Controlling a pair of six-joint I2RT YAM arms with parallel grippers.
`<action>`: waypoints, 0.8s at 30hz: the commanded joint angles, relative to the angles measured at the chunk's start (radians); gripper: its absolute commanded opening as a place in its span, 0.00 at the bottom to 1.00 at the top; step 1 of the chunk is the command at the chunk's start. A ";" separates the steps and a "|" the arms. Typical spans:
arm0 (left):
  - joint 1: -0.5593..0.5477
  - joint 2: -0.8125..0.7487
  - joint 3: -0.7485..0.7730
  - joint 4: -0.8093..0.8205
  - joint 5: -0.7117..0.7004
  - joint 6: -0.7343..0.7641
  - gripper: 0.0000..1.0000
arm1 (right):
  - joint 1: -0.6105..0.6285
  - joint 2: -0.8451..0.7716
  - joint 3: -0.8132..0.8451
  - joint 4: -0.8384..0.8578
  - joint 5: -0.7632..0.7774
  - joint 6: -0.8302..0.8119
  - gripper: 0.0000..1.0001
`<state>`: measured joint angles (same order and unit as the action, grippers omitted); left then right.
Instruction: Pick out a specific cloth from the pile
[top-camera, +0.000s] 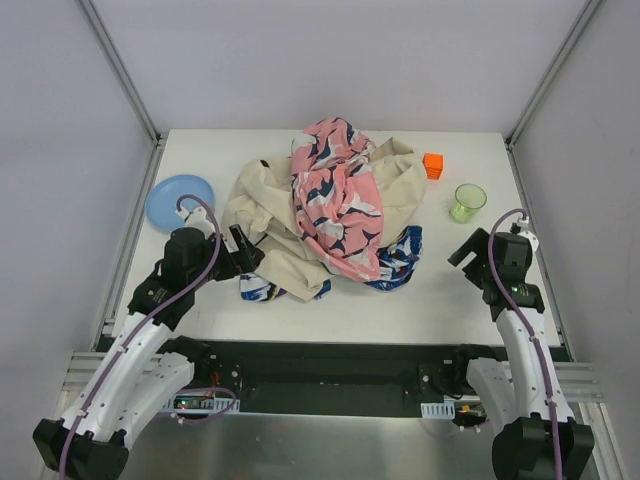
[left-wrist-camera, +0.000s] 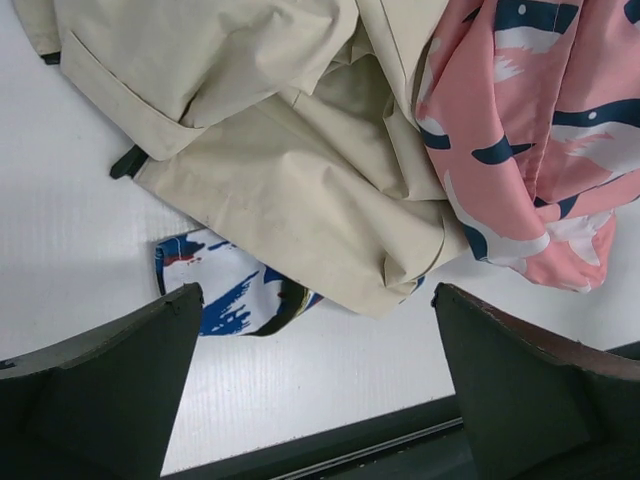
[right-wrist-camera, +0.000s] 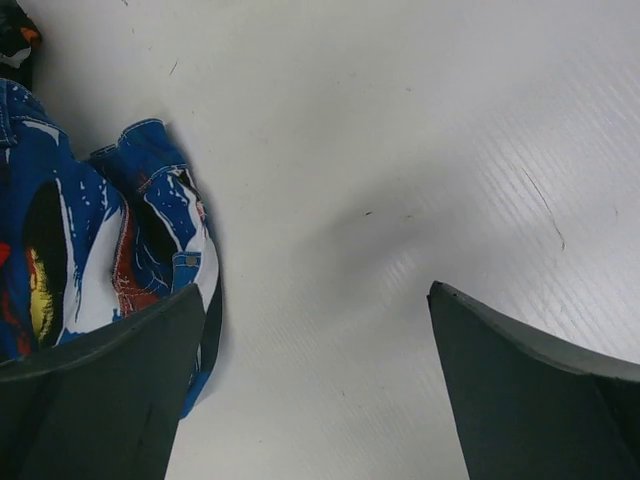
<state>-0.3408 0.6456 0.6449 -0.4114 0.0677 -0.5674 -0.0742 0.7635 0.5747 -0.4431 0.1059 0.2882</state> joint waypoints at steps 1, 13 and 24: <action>-0.004 0.044 0.068 0.014 0.090 0.017 0.99 | 0.004 -0.036 0.005 0.052 0.005 0.002 0.96; -0.168 0.552 0.530 0.200 0.242 0.193 0.99 | 0.005 -0.102 0.005 0.087 -0.011 -0.027 0.95; -0.328 1.078 0.975 0.108 0.213 0.353 0.99 | 0.004 -0.093 0.027 0.046 0.017 -0.060 0.96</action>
<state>-0.6304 1.6337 1.5078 -0.2337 0.2859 -0.3134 -0.0742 0.6724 0.5743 -0.3927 0.1013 0.2588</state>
